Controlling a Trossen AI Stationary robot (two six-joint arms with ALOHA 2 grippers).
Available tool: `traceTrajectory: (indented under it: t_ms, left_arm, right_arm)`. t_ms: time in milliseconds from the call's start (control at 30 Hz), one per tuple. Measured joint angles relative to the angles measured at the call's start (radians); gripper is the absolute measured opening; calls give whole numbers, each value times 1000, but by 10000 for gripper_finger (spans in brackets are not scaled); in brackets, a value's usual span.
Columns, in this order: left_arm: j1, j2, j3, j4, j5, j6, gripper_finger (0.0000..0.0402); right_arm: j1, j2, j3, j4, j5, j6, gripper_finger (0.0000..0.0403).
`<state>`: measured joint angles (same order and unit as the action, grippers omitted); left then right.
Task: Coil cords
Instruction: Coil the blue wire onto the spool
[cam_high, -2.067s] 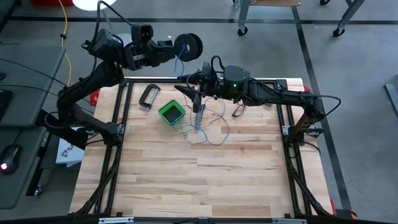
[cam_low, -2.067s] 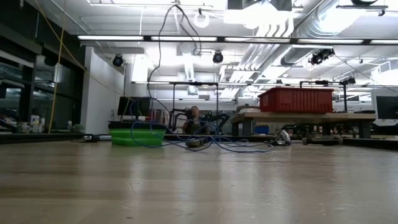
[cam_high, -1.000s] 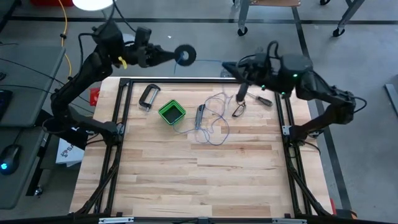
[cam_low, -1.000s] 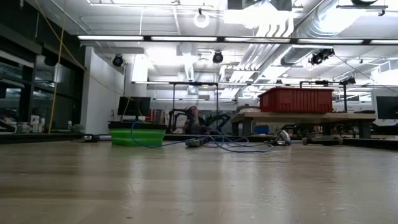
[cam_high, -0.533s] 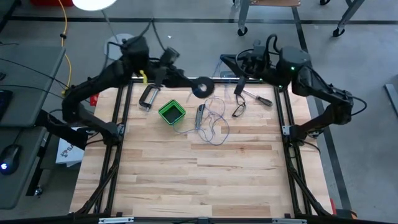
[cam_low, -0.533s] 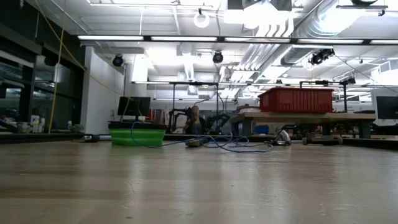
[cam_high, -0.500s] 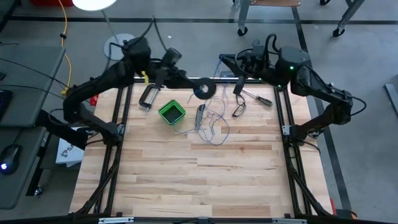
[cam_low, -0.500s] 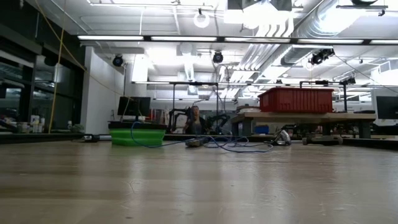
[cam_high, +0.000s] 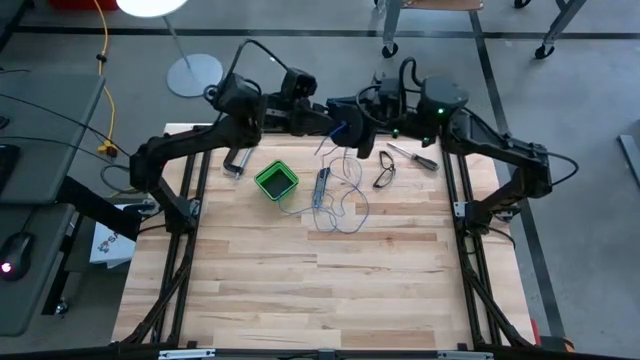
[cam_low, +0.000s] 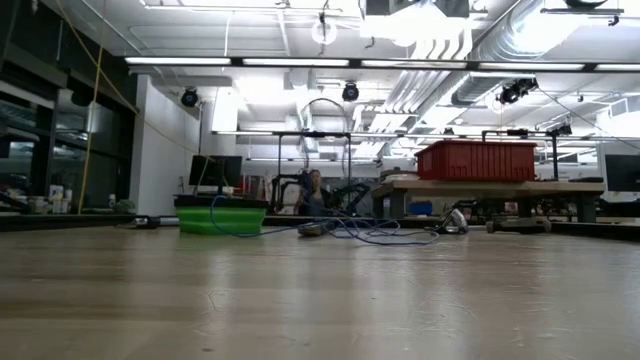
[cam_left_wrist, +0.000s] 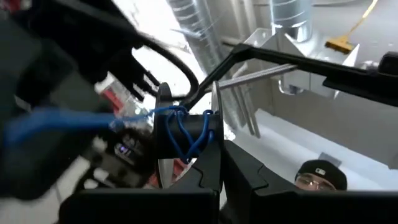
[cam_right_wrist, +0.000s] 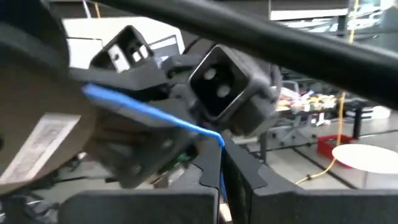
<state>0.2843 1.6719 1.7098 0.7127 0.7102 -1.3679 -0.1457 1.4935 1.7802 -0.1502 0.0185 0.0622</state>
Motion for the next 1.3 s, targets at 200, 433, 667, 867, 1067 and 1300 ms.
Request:
traceTrajectory:
  t_ms: [200,433,667,867,1067,1300]
  left_arm:
    - [40,-6,0,80,-41,18,0]
    - [99,-44,0,92,-122,121,0]
    - [158,-70,-2,51,-136,233,0]
    - [202,-128,-2,-150,-122,353,0]
    - [209,-196,-1,-387,-113,457,0]
    - [215,-269,3,-458,-146,495,0]
  right_arm:
    - [24,8,0,-7,-11,12,0]
    - [46,4,1,15,-17,38,0]
    - [61,-2,3,19,-9,39,0]
    - [58,-14,2,5,-4,46,0]
    - [55,-24,-1,-20,16,77,3]
    - [47,-26,-2,-102,23,96,74]
